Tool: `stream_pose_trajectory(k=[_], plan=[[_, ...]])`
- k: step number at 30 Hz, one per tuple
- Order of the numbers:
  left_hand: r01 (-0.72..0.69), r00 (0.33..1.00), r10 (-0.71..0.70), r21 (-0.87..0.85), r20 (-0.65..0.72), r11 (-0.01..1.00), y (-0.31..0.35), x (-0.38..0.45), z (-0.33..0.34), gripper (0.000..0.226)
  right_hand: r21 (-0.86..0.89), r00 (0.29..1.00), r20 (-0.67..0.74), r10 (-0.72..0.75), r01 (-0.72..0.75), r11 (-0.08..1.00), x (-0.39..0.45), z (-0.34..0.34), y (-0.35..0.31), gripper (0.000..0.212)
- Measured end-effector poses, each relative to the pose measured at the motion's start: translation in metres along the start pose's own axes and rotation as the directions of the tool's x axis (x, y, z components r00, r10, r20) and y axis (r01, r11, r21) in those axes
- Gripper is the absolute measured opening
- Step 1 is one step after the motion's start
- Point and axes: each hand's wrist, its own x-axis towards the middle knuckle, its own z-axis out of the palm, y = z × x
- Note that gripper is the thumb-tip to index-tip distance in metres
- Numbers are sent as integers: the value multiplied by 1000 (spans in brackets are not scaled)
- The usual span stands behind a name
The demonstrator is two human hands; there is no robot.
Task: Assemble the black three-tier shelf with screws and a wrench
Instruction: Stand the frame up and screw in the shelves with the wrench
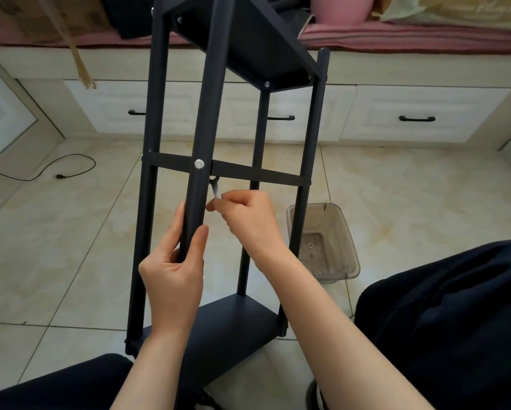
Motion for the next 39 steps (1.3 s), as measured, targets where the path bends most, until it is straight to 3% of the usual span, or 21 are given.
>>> stream_pose_trajectory(k=[11, 24, 32, 39], plan=[[-17, 1000, 17, 32, 16, 999, 1, 0, 1, 52, 42, 998, -37, 51, -49, 998, -3, -6, -13, 22], [-4, 1000, 4, 14, 31, 1000, 4, -1, 3, 44, -182, 986, -103, -135, 114, 977, 0, -2, -3, 27], [-19, 1000, 18, 32, 18, 999, 0, 0, 2, 45, -141, 980, -81, -184, 171, 975, 8, 4, 4, 25], [16, 1000, -16, 18, 2, 1000, -3, 2, 2, 45, -58, 917, -237, -322, 317, 947, 13, 26, 27, 21]])
